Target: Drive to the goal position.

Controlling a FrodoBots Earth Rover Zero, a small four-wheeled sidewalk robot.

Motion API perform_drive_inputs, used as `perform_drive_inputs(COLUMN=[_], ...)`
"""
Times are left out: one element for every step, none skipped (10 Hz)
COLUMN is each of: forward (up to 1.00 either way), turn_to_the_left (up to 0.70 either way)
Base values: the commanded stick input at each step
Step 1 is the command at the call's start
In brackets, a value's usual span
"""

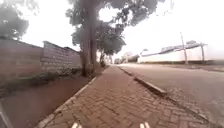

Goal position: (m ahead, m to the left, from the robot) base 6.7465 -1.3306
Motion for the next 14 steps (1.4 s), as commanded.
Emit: perform_drive_inputs(forward=[0.7,0.7,0.7,0.7,0.7,0.7,0.7,0.7,0.7,0.7,0.7,0.7,0.7,0.7], turn_to_the_left=[0.0,0.0,0.0,0.0,0.0,0.0,0.0,0.0,0.0,0.0,0.0,0.0,0.0,0.0])
